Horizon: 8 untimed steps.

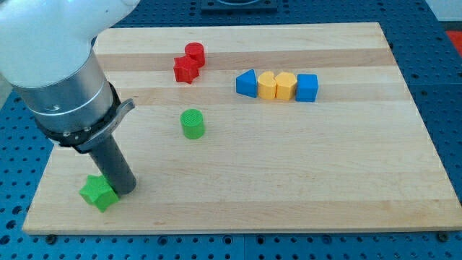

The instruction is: Push the green circle into the green star

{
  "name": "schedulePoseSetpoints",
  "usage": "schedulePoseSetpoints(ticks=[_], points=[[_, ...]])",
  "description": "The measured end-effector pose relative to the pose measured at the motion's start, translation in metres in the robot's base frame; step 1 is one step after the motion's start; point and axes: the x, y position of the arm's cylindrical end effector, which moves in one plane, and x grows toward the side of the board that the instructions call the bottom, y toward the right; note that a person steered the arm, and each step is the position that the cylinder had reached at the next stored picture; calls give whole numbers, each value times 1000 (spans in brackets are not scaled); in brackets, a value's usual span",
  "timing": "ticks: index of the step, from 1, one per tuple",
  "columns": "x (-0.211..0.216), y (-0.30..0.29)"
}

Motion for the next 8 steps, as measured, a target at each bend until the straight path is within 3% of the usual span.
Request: schedulePoseSetpoints(ticks=[2,5,6,7,8], points=[[-12,6],[-154,8],[-174,43],[-175,68],[-143,92]])
